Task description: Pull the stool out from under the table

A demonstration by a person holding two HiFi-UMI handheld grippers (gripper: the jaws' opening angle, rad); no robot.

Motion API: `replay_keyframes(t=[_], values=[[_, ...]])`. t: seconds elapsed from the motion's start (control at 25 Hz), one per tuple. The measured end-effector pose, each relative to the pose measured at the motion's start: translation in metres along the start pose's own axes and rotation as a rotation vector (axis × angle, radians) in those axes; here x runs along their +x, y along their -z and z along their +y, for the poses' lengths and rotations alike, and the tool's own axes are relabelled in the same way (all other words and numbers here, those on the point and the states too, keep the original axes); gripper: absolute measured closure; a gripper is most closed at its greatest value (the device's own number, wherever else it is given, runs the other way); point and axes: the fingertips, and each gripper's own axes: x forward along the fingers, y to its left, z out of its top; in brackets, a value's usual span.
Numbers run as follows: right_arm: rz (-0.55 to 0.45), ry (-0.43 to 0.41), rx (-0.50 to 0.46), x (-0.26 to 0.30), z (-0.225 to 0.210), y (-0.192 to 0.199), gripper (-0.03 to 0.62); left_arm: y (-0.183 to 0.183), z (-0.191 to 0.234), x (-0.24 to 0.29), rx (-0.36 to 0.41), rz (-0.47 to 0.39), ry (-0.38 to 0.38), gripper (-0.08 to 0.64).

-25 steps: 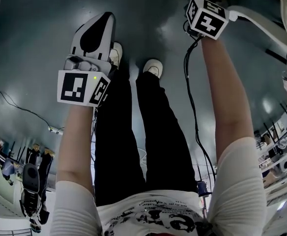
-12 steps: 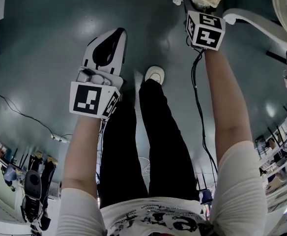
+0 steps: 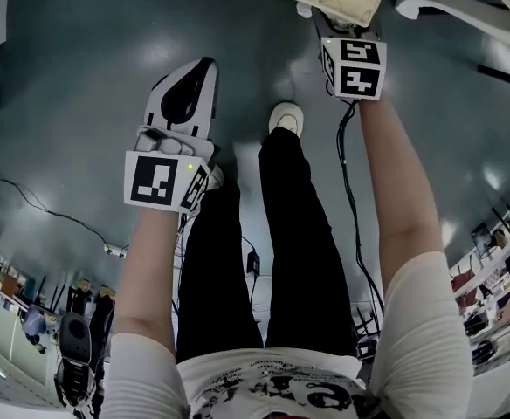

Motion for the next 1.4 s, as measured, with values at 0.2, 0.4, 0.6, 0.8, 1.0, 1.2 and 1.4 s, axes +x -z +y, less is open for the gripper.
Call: replay_keyframes(t=[0.2, 0.4, 0.6, 0.8, 1.0, 1.2, 1.4], values=[[0.002, -0.002, 0.002, -0.021, 0.042, 0.028, 0.333, 0.014, 0.001, -0.027, 0.037, -0.008, 0.039, 0.54], [-0.009, -0.002, 0.006, -0.047, 0.08, 0.052, 0.333, 0.031, 0.0, -0.063, 0.073, -0.01, 0.065, 0.54], [-0.003, -0.004, 0.007, -0.069, 0.115, 0.076, 0.333, 0.05, 0.003, -0.107, 0.077, 0.0, 0.077, 0.54], [0.001, -0.016, -0.006, -0.085, 0.136, 0.094, 0.333, 0.063, 0.006, -0.136, 0.145, 0.009, 0.086, 0.54], [0.005, -0.043, -0.032, -0.104, 0.162, 0.116, 0.333, 0.077, 0.002, -0.16, 0.127, -0.006, 0.085, 0.54], [0.016, -0.056, -0.042, -0.123, 0.17, 0.133, 0.333, 0.079, -0.019, -0.172, 0.13, -0.021, 0.088, 0.54], [0.026, -0.086, -0.06, -0.133, 0.185, 0.153, 0.333, 0.102, -0.028, -0.187, 0.129, 0.015, 0.082, 0.54]])
